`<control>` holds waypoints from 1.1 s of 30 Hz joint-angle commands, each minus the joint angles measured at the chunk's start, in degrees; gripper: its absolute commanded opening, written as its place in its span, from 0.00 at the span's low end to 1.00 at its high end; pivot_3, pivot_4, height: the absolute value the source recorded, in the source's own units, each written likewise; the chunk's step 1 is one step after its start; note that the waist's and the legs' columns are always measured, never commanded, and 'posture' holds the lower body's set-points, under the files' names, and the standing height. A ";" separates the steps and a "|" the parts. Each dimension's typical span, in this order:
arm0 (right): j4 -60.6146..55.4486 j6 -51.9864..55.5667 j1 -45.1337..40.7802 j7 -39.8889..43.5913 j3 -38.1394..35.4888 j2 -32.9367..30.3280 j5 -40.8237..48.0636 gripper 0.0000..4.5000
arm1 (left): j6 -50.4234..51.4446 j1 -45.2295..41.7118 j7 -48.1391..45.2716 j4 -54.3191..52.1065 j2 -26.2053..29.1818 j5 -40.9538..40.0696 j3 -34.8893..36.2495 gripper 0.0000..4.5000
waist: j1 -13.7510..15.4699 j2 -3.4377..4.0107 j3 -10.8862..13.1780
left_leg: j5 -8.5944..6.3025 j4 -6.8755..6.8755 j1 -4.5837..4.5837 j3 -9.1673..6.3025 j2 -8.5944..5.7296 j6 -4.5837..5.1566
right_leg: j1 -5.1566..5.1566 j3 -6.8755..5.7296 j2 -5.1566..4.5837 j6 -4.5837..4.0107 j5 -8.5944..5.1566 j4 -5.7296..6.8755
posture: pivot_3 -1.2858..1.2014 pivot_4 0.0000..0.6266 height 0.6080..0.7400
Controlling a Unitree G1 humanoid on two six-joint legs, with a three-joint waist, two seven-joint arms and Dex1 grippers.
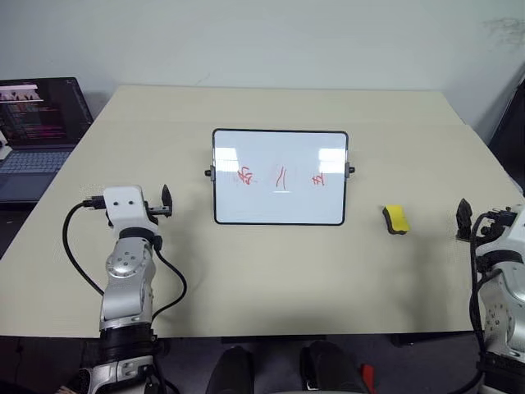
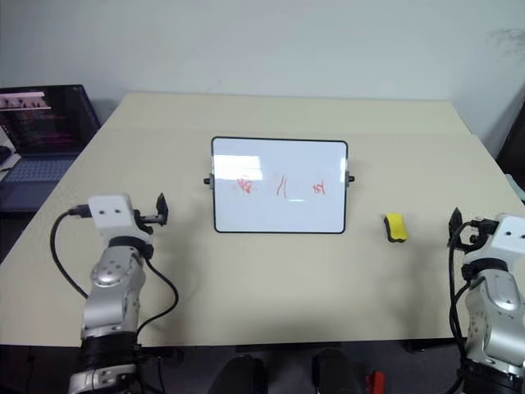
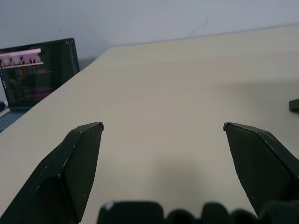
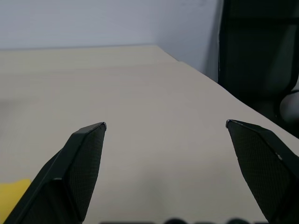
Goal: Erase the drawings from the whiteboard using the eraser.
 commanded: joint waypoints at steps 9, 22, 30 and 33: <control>-5.62 5.72 0.54 -1.84 -2.88 -4.02 0.11 0.99 | -0.98 0.57 3.12 -0.21 0.25 1.09 2.00 1.00 | 0.03 0.01 0.00 | 0.00 -0.01 -0.03 -0.01 -0.01 0.00 | -0.01 -0.02 0.00 0.03 -0.02 -0.02 | 0.52 0.24 1.00; -23.10 17.08 2.64 -0.81 1.52 0.90 15.52 0.99 | 5.06 -12.04 -38.81 -2.50 16.51 -24.25 0.84 1.00 | -0.06 0.02 0.02 | 0.00 0.00 -0.08 -0.03 0.02 -0.01 | -0.03 -0.09 0.30 0.11 -0.08 -0.03 | 0.52 0.24 1.00; -26.59 30.43 -0.46 -4.59 9.14 -1.31 18.80 0.99 | 16.10 -16.05 -64.42 -10.80 26.10 -30.65 -12.19 1.00 | -0.48 0.08 0.06 | 0.00 -0.02 -0.08 -0.02 0.03 0.00 | -0.05 0.01 0.33 0.19 -0.13 -0.06 | 0.52 0.24 1.00; -25.02 32.01 -2.80 -3.92 12.74 -3.60 16.13 0.99 | 14.77 -16.08 -68.34 -10.26 26.55 -28.34 -15.84 1.00 | -0.48 0.16 0.10 | 0.00 -0.03 -0.03 0.01 0.03 0.01 | -0.06 0.03 0.39 0.16 -0.15 -0.03 | 0.52 0.24 1.00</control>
